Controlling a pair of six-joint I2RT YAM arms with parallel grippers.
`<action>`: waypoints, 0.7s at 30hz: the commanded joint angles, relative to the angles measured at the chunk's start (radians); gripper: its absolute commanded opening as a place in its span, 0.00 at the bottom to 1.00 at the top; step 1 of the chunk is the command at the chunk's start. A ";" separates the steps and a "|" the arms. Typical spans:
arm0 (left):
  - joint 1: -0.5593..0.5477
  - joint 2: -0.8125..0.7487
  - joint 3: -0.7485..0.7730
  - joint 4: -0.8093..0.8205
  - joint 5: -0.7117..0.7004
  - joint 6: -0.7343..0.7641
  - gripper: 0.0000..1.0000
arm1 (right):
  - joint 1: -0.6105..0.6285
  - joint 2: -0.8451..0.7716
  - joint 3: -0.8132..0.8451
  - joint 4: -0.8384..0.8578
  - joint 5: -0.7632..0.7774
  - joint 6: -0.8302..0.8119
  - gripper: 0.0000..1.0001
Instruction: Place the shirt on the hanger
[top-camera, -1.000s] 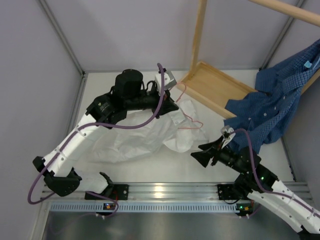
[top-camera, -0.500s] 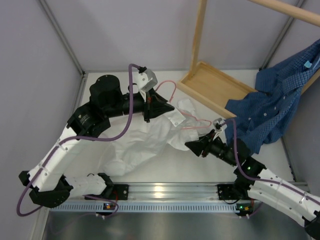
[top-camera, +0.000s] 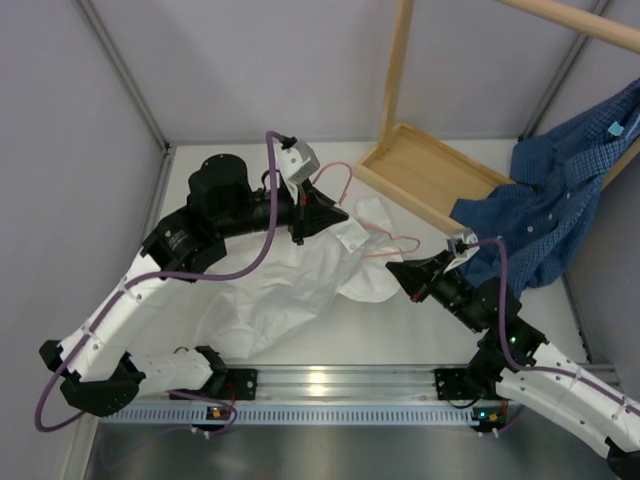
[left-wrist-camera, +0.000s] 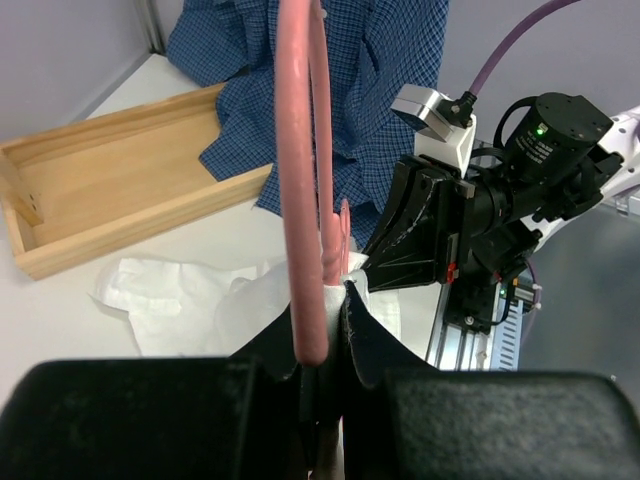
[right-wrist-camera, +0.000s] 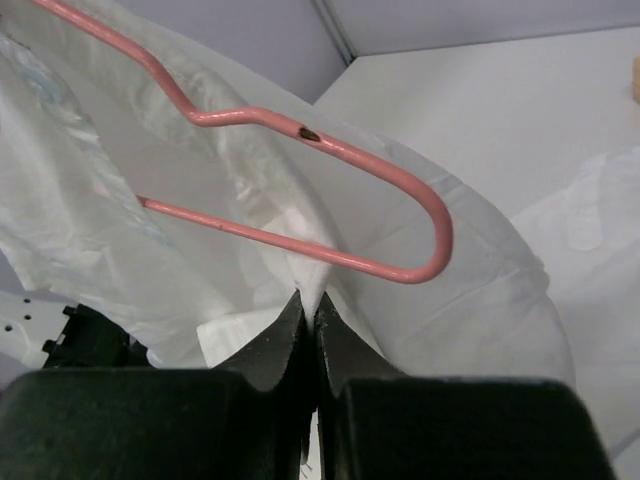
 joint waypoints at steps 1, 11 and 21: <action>0.001 -0.058 0.005 0.068 -0.045 -0.003 0.00 | 0.006 0.020 0.076 -0.076 0.098 -0.060 0.00; 0.001 -0.134 -0.037 -0.005 -0.091 0.020 0.00 | -0.049 0.073 0.164 -0.228 0.177 -0.168 0.00; 0.001 -0.200 -0.032 -0.116 -0.160 0.037 0.00 | -0.080 0.147 0.288 -0.326 0.171 -0.290 0.00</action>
